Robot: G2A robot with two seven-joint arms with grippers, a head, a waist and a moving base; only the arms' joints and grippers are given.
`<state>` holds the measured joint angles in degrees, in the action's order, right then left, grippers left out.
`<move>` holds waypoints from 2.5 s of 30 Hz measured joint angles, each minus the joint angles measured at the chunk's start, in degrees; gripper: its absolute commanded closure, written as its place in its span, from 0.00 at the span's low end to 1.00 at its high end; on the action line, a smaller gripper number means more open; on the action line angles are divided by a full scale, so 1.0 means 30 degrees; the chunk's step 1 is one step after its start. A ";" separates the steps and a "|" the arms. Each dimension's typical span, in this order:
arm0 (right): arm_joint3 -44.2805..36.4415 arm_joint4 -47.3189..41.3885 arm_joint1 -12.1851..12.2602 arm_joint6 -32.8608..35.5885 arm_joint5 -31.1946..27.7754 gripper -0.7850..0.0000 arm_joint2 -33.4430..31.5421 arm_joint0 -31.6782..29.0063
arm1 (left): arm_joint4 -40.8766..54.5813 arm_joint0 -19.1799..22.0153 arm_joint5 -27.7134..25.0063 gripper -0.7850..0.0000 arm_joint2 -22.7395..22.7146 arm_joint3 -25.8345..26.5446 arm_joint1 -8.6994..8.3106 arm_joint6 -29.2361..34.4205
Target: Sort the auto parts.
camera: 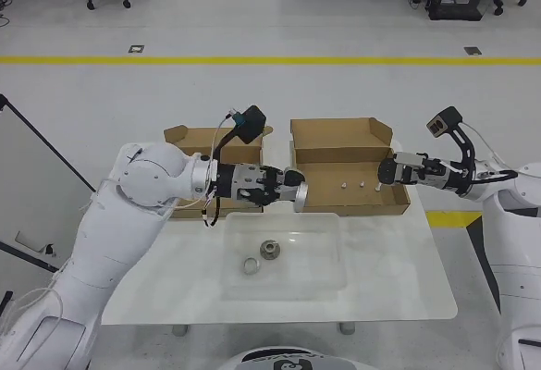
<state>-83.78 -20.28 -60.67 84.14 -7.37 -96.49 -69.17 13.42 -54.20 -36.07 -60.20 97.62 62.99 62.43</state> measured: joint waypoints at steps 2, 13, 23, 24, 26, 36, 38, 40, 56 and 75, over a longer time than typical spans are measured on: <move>0.0000 0.0000 0.0000 0.0000 0.0000 0.00 0.0000 0.0000 | 0.1182 0.0003 -0.0589 1.00 -0.0198 -0.0010 -0.0028 0.0070; 0.0000 0.0000 0.0000 0.0000 0.0000 0.00 0.0000 0.0000 | 0.6770 0.0465 -0.2936 1.00 0.0221 0.1213 -0.0076 -0.0997; 0.0000 0.0000 0.0000 0.0000 0.0000 0.00 0.0000 0.0000 | 0.9813 0.0527 -0.5608 1.00 0.1213 0.2767 -0.0683 -0.3652; 0.0000 0.0000 0.0000 0.0000 0.0000 0.00 0.0000 0.0000 | 0.9907 0.0551 -0.5882 1.00 0.1327 0.2799 -0.0752 -0.3925; 0.0000 0.0000 0.0000 0.0000 0.0000 0.00 0.0000 0.0000 | 1.0148 0.0655 -0.6593 1.00 0.1636 0.2923 -0.0909 -0.4636; 0.0000 0.0000 0.0000 0.0000 0.0000 0.00 0.0000 0.0000 | 1.2333 0.0894 -0.7310 1.00 0.1513 0.3288 -0.1137 -0.5372; 0.0000 0.0000 0.0000 0.0000 0.0000 0.00 0.0000 0.0000 | 1.2709 0.0801 -0.7311 1.00 0.1289 0.3216 -0.1040 -0.5372; 0.0000 0.0000 0.0000 0.0000 0.0000 0.00 0.0000 0.0000 | 1.3142 0.0707 -0.7311 1.00 0.1093 0.3188 -0.0920 -0.5372; 0.0000 0.0000 0.0000 0.0000 0.0000 0.00 0.0000 0.0000 | 1.4498 -0.0001 -0.7312 1.00 -0.0102 0.1713 0.0362 -0.5370; 0.0000 0.0000 0.0000 0.0000 0.0000 0.00 0.0000 0.0000 | 1.6687 -0.0739 -0.7318 1.00 0.0066 0.2854 0.0876 -0.5694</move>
<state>-83.78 -20.28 -60.67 84.14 -7.37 -96.49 -69.17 63.49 -56.42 -58.02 -60.00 106.18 65.62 45.35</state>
